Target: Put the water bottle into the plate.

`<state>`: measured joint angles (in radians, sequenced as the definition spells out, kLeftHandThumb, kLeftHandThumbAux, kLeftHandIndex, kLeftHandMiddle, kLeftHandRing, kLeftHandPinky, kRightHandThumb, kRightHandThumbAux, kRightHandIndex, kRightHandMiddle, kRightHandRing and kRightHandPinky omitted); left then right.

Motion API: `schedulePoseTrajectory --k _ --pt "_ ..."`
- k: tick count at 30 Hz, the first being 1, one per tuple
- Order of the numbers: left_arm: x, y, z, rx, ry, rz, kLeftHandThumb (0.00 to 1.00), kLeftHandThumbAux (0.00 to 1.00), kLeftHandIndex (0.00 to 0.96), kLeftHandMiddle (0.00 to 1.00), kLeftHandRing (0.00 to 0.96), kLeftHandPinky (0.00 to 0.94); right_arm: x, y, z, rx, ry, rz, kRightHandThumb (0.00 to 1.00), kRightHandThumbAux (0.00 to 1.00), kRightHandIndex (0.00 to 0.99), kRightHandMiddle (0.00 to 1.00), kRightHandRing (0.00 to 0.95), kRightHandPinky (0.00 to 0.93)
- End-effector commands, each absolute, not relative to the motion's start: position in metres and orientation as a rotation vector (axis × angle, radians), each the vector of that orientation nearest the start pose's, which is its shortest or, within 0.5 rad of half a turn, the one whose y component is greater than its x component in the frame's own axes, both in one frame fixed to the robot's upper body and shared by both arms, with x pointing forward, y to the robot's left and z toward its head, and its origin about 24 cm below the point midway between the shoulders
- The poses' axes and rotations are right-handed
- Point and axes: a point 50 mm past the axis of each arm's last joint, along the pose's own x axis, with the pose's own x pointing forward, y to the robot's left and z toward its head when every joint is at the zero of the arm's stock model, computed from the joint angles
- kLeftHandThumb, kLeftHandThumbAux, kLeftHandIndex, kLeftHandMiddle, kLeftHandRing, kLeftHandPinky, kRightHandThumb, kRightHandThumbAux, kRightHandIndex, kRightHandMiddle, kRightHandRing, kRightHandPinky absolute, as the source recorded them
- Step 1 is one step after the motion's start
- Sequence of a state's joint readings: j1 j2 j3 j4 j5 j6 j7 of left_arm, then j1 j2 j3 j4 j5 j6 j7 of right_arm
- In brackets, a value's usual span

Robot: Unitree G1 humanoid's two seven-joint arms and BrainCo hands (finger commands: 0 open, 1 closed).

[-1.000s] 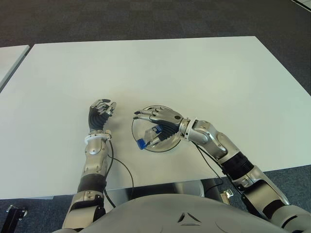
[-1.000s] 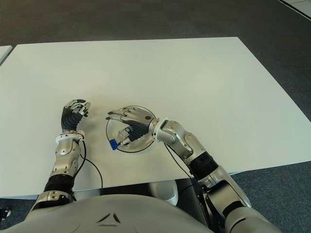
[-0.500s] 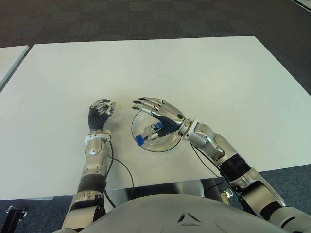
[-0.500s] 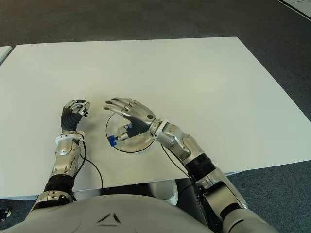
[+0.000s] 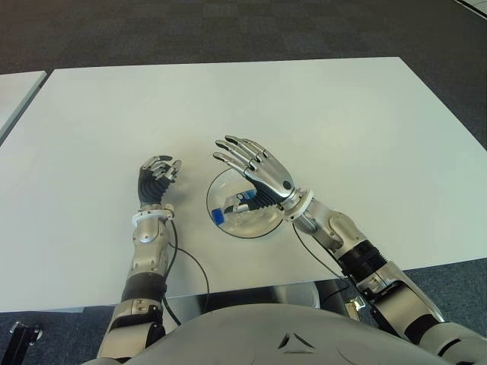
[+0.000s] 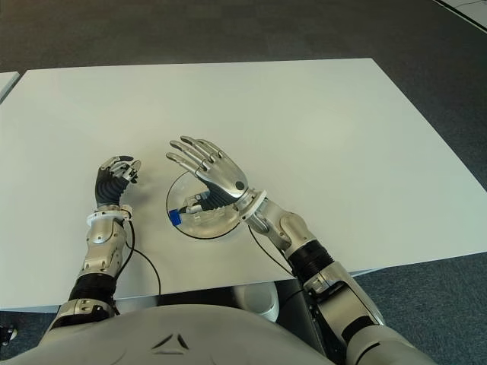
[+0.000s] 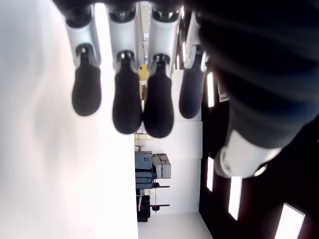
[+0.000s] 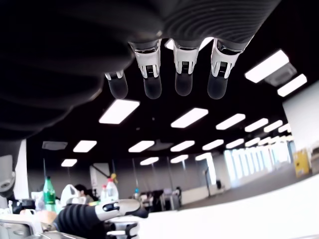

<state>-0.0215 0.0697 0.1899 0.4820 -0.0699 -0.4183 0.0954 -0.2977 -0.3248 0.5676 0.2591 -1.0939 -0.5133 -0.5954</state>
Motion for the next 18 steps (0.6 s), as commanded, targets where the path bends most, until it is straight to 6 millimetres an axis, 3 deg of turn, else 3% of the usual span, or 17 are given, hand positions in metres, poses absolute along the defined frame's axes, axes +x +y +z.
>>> schedulePoseTrajectory --k 1,11,18 --pt "0.231 0.219 -0.023 0.001 0.056 0.313 0.708 0.710 0.435 0.671 0.652 0.633 0.250 -0.062 0.055 -1.106 -1.025 0.385 0.054 0.415 0.000 0.000 0.000 0.000" --pt "0.231 0.219 -0.023 0.006 0.042 0.311 0.708 0.710 0.435 0.682 0.663 0.654 0.262 -0.078 0.052 -1.042 -0.915 0.258 0.009 0.433 0.000 0.000 0.000 0.000" --pt "0.232 0.219 -0.023 0.014 0.037 0.310 0.708 0.711 0.436 0.683 0.665 0.655 0.271 -0.101 0.043 -0.847 -0.709 0.160 0.000 0.460 0.000 0.000 0.000 0.000"
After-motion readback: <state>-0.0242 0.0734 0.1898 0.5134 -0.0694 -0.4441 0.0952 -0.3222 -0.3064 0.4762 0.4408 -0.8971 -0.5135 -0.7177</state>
